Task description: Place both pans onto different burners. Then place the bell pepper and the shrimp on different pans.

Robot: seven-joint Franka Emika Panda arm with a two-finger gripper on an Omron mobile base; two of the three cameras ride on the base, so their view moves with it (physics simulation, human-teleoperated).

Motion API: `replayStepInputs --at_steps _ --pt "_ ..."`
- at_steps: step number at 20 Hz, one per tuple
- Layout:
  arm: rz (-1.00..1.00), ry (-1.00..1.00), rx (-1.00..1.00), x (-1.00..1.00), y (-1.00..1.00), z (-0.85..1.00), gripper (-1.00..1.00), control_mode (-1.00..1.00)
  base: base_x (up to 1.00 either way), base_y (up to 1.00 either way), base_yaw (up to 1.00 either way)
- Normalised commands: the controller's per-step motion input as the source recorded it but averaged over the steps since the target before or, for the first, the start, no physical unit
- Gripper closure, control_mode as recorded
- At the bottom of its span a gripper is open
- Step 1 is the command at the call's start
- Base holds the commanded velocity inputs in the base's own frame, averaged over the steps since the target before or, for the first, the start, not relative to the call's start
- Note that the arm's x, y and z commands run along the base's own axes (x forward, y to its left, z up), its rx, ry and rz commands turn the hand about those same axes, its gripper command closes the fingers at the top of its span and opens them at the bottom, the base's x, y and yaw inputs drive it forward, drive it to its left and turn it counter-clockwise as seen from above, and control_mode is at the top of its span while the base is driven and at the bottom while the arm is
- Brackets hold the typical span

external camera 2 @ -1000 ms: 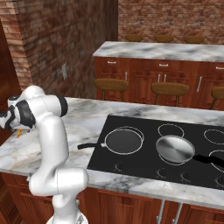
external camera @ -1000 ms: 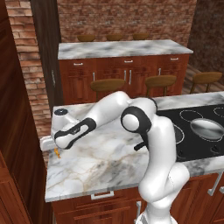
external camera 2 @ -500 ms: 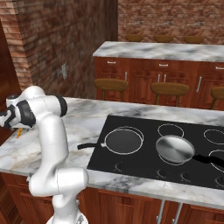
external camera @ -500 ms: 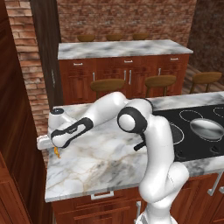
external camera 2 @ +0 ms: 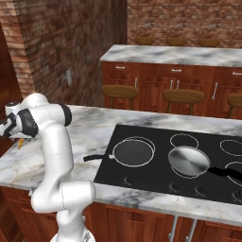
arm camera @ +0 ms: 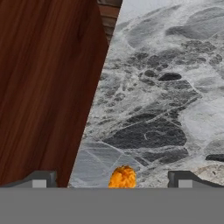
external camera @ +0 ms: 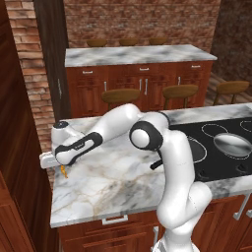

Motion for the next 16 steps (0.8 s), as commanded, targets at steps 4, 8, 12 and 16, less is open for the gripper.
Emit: replayStepInputs --at_steps 4,8,12,16 --pt "0.00 0.00 0.00 0.00 0.00 -0.14 -1.00 -1.00 0.00 0.00 0.00" --pt "0.00 0.00 0.00 0.00 -0.05 -0.02 -1.00 -1.00 0.00 0.00 0.00" --pt "0.00 0.00 0.00 -0.09 -0.07 -0.03 1.00 -1.00 0.00 0.00 0.00" --pt "0.00 0.00 0.00 -0.12 -0.01 -0.04 1.00 -1.00 0.00 0.00 0.00"
